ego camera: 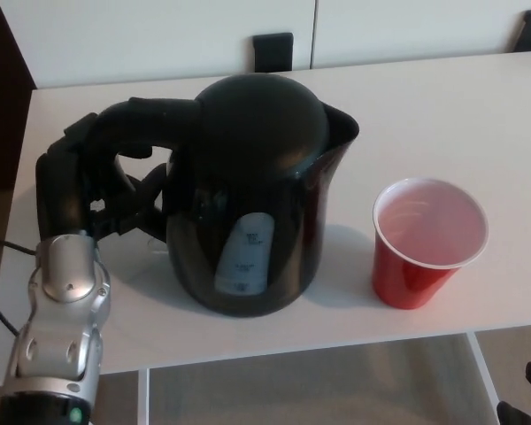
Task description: The robot walk towards a table in front and uses its left hand to pick up the pot from the base and pour water to the cup on the right hand side
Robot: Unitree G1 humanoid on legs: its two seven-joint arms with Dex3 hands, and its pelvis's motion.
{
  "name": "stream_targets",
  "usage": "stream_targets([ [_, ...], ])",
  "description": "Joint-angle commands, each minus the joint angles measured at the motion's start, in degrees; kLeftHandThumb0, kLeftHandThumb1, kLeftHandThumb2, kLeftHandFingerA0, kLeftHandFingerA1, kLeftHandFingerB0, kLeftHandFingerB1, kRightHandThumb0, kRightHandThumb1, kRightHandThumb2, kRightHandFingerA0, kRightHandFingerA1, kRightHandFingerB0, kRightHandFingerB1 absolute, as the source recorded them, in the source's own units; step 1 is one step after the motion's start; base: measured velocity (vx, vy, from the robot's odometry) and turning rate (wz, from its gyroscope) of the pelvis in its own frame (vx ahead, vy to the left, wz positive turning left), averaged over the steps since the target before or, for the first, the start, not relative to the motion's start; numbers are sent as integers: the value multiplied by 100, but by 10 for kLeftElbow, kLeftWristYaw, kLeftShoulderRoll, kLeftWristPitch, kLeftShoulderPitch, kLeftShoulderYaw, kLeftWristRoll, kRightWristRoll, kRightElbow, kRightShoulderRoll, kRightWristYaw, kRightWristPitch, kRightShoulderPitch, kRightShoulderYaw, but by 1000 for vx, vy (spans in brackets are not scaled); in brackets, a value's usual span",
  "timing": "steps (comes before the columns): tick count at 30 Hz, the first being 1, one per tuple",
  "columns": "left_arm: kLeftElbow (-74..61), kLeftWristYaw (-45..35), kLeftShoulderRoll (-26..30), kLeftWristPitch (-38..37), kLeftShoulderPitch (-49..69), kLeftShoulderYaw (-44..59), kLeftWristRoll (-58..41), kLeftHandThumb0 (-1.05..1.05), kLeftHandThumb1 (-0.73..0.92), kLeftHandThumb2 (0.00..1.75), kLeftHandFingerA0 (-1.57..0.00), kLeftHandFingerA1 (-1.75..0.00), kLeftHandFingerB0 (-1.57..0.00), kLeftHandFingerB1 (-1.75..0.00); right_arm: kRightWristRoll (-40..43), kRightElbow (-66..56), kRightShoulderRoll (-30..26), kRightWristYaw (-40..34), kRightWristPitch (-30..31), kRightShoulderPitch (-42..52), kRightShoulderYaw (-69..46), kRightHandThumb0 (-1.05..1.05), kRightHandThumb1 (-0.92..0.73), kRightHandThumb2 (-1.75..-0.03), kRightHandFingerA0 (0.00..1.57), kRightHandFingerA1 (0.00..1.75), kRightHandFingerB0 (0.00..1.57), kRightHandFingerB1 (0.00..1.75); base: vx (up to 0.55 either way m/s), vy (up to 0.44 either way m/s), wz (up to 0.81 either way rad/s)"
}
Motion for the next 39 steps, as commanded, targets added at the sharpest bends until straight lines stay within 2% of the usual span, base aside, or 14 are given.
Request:
stream_targets([
  [1, -29, 22, -11, -21, 6, 4, 12, -20, 50, 56, -88, -168, -78, -152, -3, -21, -5, -7, 2, 3, 0, -62, -56, -83, 28, 50, 10, 42, 0, 0, 0],
  [5, -32, 21, -13, -19, 7, 6, 14, -20, 50, 56, -88, -168, -78, -152, -2, -24, -5, -8, 4, 4, 1, -62, -56, -83, 28, 50, 10, 42, 0, 0, 0],
  [6, -95, -16, -41, 1, -9, 25, -63, -11, 56, 54, -83, -175, -68, -158, -1, -26, -6, -9, 6, 1, 0, -63, -57, -84, 29, 51, 10, 42, 0, 0, 0],
  [9, -109, -26, -49, 10, -9, 32, -69, -11, 56, 54, -83, -175, -68, -158, -1, -27, -6, -9, 7, 1, 0, -63, -57, -84, 29, 51, 10, 42, 0, 0, 0],
  [11, -163, -20, -66, 53, -32, 34, -83, -14, 60, 55, -81, -175, -59, -170, 5, -14, -5, -4, 9, -8, -2, -62, -58, -84, 28, 51, 10, 42, 0, 0, 0],
  [21, -237, -44, -76, 132, -55, 37, -112, -11, 63, 55, -81, -175, -59, -172, 4, -23, -6, -4, 16, -8, 0, -60, -59, -84, 29, 51, 11, 42, 0, 0, 0],
  [25, -271, -58, -63, 165, -68, 28, -113, -11, 65, 55, -77, -175, -58, -174, 7, -29, -3, -5, 24, -9, 0, -58, -60, -83, 28, 51, 11, 42, 0, 0, 0],
  [26, -274, -58, -63, 169, -69, 28, -113, -11, 64, 56, -76, -175, -57, -174, 6, -33, -3, -6, 26, -9, 0, -53, -74, -62, 35, 44, 16, 34, 0, 0, 0],
  [30, -279, -60, -64, 178, -69, 30, -112, -11, 64, 56, -76, -175, -57, -174, 5, -36, -3, -7, 29, -8, 0, -53, -74, -62, 35, 44, 16, 34, 0, 0, 0],
  [31, -285, -59, -62, 181, -68, 28, -107, -12, 65, 55, -76, -175, -56, -174, 3, -25, -5, -4, 22, -13, 1, -60, -60, -85, 28, 52, 10, 42, 0, 0, 0],
  [39, -274, -54, -66, 189, -85, 35, -105, -10, 65, 55, -72, -175, -52, -174, 2, -17, -9, -3, 23, -25, 0, -62, -59, -86, 31, 52, 12, 43, 0, 0, 0],
])
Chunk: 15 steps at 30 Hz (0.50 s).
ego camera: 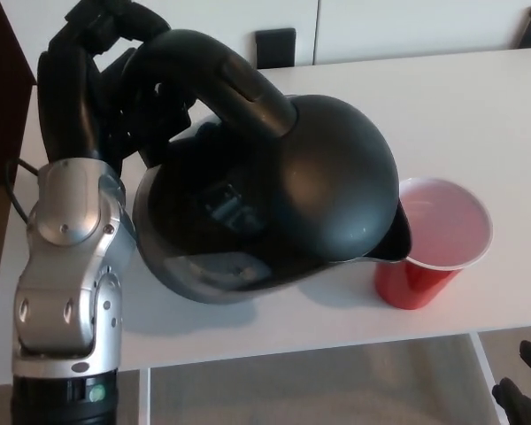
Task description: The robot walk towards a table in front and uses its left hand to pick up the pot from the base and pour water to the cup on the right hand side
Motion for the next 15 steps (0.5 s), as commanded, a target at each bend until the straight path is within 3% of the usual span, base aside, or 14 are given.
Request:
stream_targets([
  [1, 12, 2, 11, 8, -46, 2, 2, -12, 65, 55, -74, -175, -51, -174, -3, 9, -11, -1, 3, -9, 0, -62, -60, -86, 30, 51, 12, 43, 0, 0, 0],
  [12, 99, 41, 50, 2, -131, -56, 102, -20, 64, 56, -78, -175, -58, -171, -11, 4, -14, -7, 8, -14, 9, -62, -61, -88, 32, 52, 15, 44, 0, 0, 0],
  [13, 119, 52, 48, 6, -153, -64, 113, -16, 62, 55, -79, -175, -55, -174, -11, 2, -14, -7, 8, -13, 8, -57, -75, -61, 41, 44, 20, 34, 0, 0, 0],
  [15, 130, 58, 48, 7, -164, -68, 119, -16, 62, 55, -79, -175, -55, -174, -11, 0, -14, -6, 8, -12, 8, -57, -75, -61, 41, 44, 20, 34, 0, 0, 0],
])
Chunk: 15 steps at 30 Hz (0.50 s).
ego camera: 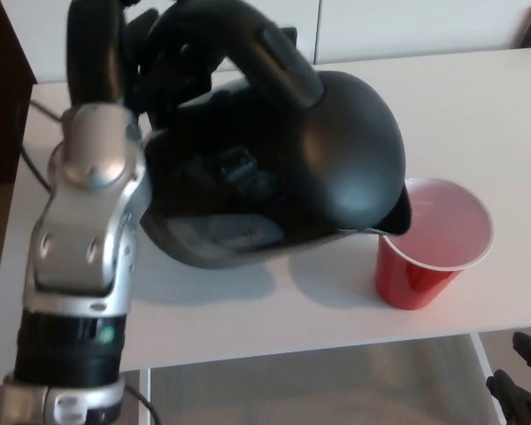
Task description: The robot walk towards a table in front and uses its left hand to pick up the pot from the base and pour water to the cup on the right hand side
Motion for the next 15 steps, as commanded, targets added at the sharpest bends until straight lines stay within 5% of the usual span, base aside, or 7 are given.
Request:
stream_targets([
  [1, 51, 48, 8, -12, -69, -23, 70, -13, 62, 54, -81, -175, -56, -175, -4, -8, -10, -5, 9, 0, 0, -57, -75, -61, 41, 44, 21, 34, 0, 0, 0],
  [6, 77, 58, 11, -17, -89, -32, 89, -13, 62, 55, -81, -175, -56, -175, -6, -12, -10, -3, 11, -1, 2, -57, -76, -62, 40, 44, 20, 34, 0, 0, 0],
  [7, 94, 61, 12, -24, -97, -40, 100, -17, 58, 57, -98, -150, -76, -152, -9, -13, -13, -2, 7, -1, 4, -57, -76, -62, 39, 45, 19, 35, 0, 0, 0],
  [11, 125, 68, 15, -36, -113, -54, 117, -17, 58, 57, -98, -150, -76, -152, -14, -13, -16, -2, 1, -2, 8, -57, -76, -62, 39, 45, 19, 35, 0, 0, 0],
  [12, 156, 82, 20, -55, -118, -73, 140, -23, 57, 57, -108, -114, -104, -97, -11, -17, -16, -1, 7, -3, 7, -58, -74, -61, 40, 45, 20, 35, 0, 0, 0],
  [14, 170, 89, 24, -78, -119, -81, 150, -22, 58, 57, -110, -100, -105, -93, -9, -20, -17, 1, 12, -3, 7, -58, -74, -61, 39, 44, 20, 35, 0, 0, 0],
  [15, 175, 88, 27, -90, -118, -85, 151, -21, 59, 57, -111, -97, -101, -105, -7, -19, -17, 3, 14, -4, 6, -63, -60, -87, 30, 52, 14, 44, 0, 0, 0],
])
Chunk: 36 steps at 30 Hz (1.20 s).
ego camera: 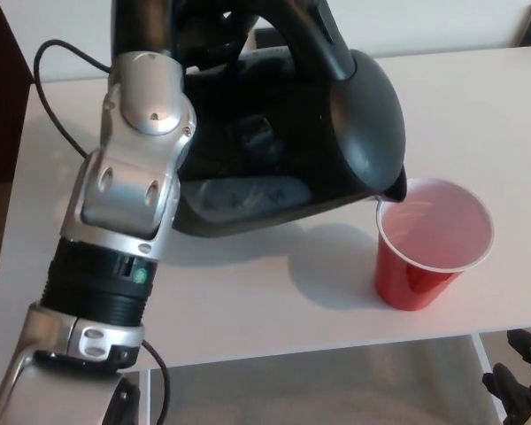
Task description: The robot walk towards a table in front and uses its left hand to pick up the pot from the base and pour water to the cup on the right hand side
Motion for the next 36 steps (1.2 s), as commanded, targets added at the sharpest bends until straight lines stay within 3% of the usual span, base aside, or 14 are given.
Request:
stream_targets([
  [1, 28, 34, 16, -85, -21, -19, 50, -21, 59, 57, -111, -97, -101, -105, 3, -6, -12, 3, 12, -1, -3, -63, -60, -87, 30, 52, 14, 44, 0, 0, 0],
  [3, 32, 36, 16, -89, -22, -19, 51, -21, 59, 57, -111, -97, -101, -105, 3, -6, -12, 3, 13, -1, -3, -63, -60, -87, 30, 52, 14, 44, 0, 0, 0],
  [4, 28, 36, 13, -91, -23, -23, 53, -16, 58, 59, -97, -158, -81, -155, 1, -6, -13, 4, 9, -1, -1, -64, -59, -87, 30, 52, 14, 44, 0, 0, 0],
  [5, 25, 35, 10, -91, -25, -25, 54, -15, 59, 55, -89, -175, -68, -173, 1, -6, -13, 5, 6, -1, -1, -63, -59, -87, 31, 53, 14, 44, 0, 0, 0],
  [10, 26, 32, 20, -112, -36, -48, 80, -19, 60, 55, -85, -175, -64, -175, -3, -10, -15, 4, 7, 2, 1, -64, -59, -87, 31, 53, 15, 45, 0, 0, 0],
  [12, 27, 25, 27, -119, -42, -57, 88, -21, 60, 56, -87, -175, -68, -171, 2, -9, -13, 4, 4, 0, -2, -58, -74, -61, 38, 46, 20, 36, 0, 0, 0],
  [13, 30, 20, 39, -142, -48, -68, 99, -25, 41, 81, -120, -140, -100, -128, 5, -10, -13, 6, 7, 0, -3, -62, -59, -87, 32, 54, 15, 45, 0, 0, 0],
  [15, 29, 18, 42, -143, -55, -71, 100, -31, 41, 80, -120, -141, -97, -128, 6, -8, -13, 7, 6, -2, -4, -58, -73, -61, 39, 46, 20, 35, 0, 0, 0],
  [16, 27, 17, 42, -141, -59, -71, 100, -33, 42, 81, -122, -142, -95, -125, 8, -11, -13, 7, 10, -1, -4, -63, -59, -86, 32, 54, 14, 45, 0, 0, 0],
  [27, -2, 3, 40, -124, -76, -63, 97, -27, 56, 60, -95, -158, -90, -127, 3, -12, -15, 8, 10, 1, -2, -57, -75, -62, 38, 45, 19, 35, 0, 0, 0],
  [28, -4, -1, 41, -121, -79, -61, 96, -28, 58, 57, -101, -135, -98, -108, 3, -13, -14, 7, 9, 2, -2, -58, -74, -61, 39, 46, 19, 36, 0, 0, 0],
  [32, -8, -9, 42, -115, -84, -58, 95, -28, 58, 57, -101, -135, -98, -108, 3, -15, -13, 6, 6, 4, -2, -58, -74, -61, 39, 46, 19, 36, 0, 0, 0],
  [33, -7, -5, 46, -118, -89, -58, 102, -26, 61, 56, -89, -175, -68, -174, 2, -12, -13, 6, 6, 3, -2, -63, -60, -87, 31, 53, 14, 45, 0, 0, 0],
  [36, -4, 1, 52, -119, -99, -59, 115, -26, 61, 56, -89, -175, -67, -175, 3, -8, -15, 9, 7, -1, -2, -63, -60, -87, 31, 53, 14, 45, 0, 0, 0],
])
